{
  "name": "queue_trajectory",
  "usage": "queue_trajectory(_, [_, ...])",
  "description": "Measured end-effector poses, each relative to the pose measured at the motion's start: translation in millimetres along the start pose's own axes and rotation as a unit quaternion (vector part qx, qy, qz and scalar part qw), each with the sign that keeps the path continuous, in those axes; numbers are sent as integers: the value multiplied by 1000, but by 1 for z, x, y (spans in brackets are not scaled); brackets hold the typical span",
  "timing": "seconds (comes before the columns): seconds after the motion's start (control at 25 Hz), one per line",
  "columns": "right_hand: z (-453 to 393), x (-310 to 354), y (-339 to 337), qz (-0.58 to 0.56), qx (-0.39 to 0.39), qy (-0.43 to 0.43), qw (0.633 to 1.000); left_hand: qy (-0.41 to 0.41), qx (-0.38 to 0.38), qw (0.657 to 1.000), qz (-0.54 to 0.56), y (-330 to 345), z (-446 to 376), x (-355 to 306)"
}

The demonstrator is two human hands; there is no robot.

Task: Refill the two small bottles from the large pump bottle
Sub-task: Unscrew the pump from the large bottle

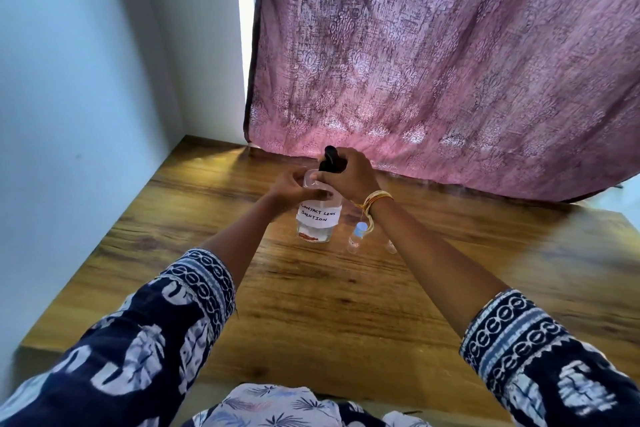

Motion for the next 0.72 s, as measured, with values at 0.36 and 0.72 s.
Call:
queue_trajectory(0.36, [2, -9, 2, -112, 43, 39, 992, 13, 1, 1000, 17, 2, 2, -4])
queue_trajectory(0.72, [0, -18, -3, -132, -1, 51, 990, 7, -3, 1000, 16, 1, 0, -1])
Point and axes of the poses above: each hand's wrist, its own z-axis away from the middle knuckle, its own y-axis out of the palm, x = y × z, the point moved 9 cm from there along -z, towards the middle knuckle, and after that the axes turned 1 degree about -x, right-handed, at the moved point
